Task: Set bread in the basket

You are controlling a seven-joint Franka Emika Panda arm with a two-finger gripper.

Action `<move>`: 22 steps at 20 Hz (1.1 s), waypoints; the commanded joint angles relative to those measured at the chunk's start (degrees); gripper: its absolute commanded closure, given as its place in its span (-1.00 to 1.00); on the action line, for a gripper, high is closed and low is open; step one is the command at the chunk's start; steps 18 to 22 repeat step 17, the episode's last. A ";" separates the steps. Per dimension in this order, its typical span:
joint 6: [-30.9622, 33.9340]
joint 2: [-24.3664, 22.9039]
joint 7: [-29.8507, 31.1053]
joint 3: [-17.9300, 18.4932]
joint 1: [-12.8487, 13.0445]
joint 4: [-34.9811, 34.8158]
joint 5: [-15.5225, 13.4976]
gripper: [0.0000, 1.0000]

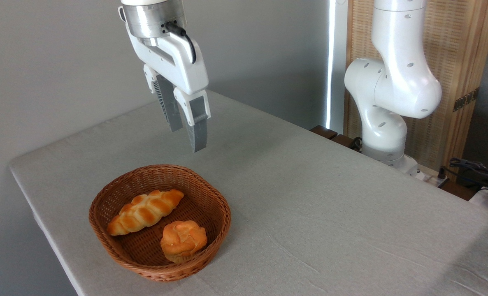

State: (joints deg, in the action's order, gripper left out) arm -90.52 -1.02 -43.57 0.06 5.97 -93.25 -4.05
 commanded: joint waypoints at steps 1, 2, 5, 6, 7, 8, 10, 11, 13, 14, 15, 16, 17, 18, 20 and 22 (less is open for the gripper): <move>2.19 1.10 1.12 -0.41 -1.48 2.28 0.97 -1.00; 2.19 0.84 0.77 -0.41 -1.66 2.28 1.15 -1.00; 1.84 0.14 0.77 -0.59 -1.66 2.28 3.95 -1.00; 1.75 0.14 0.77 -0.59 -1.75 2.28 4.22 -1.00; 1.75 0.14 0.60 -0.59 -1.75 2.28 4.31 -1.00; 1.75 0.14 0.68 -0.59 -1.75 2.28 4.57 -1.00; 1.75 0.14 0.94 -0.59 -1.75 2.28 4.66 -1.00; 1.75 0.14 0.94 -0.59 -1.75 2.28 4.58 -1.00; 1.75 0.14 1.03 -0.50 -1.75 2.28 4.58 -1.00; 1.67 0.14 1.03 -0.50 -1.66 2.28 4.49 -1.00; 1.58 0.14 1.03 -0.41 -1.75 2.28 4.31 -1.00; 1.49 0.14 1.03 -0.24 -1.75 2.28 4.23 -1.00; 1.49 0.14 1.03 -0.15 -1.75 2.28 4.14 -1.00; 1.49 0.14 1.03 -0.15 -1.75 2.28 4.14 -1.00; 1.49 0.14 1.03 -0.15 -1.75 2.28 4.14 -1.00; 1.49 0.14 1.03 -0.15 -1.75 2.28 4.14 -1.00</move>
